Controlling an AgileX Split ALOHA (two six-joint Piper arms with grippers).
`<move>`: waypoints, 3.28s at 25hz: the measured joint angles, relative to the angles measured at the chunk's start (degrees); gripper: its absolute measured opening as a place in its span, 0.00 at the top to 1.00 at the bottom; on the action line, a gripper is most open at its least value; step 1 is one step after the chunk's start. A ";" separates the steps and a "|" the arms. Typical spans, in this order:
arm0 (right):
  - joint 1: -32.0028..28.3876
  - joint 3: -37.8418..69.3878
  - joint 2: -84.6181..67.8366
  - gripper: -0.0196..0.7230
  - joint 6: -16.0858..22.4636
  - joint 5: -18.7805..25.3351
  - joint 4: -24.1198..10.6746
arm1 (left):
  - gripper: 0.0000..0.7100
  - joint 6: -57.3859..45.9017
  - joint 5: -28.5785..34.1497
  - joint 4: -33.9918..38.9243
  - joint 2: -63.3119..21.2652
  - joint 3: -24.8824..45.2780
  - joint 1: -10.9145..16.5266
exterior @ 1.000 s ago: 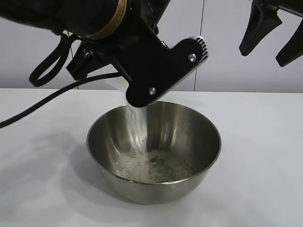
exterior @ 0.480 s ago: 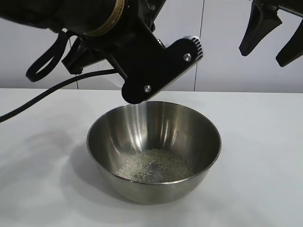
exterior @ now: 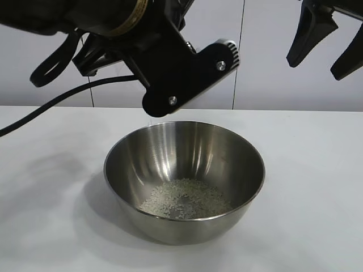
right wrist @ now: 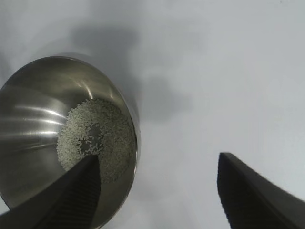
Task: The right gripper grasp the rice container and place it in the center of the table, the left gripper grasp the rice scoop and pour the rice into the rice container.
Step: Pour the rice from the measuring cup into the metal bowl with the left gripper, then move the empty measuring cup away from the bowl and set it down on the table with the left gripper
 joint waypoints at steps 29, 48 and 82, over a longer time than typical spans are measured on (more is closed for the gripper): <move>0.00 0.00 0.00 0.32 0.00 -0.07 0.00 | 0.99 -8.12 -22.05 -40.46 -1.96 -2.50 11.72; 0.00 0.00 0.00 0.32 0.00 -0.13 -0.05 | 0.99 -0.93 -40.37 -111.42 -8.03 -2.66 36.24; 0.00 0.00 0.00 0.32 0.00 -0.98 -0.05 | 0.99 -22.94 -91.16 -104.71 -8.41 40.16 51.86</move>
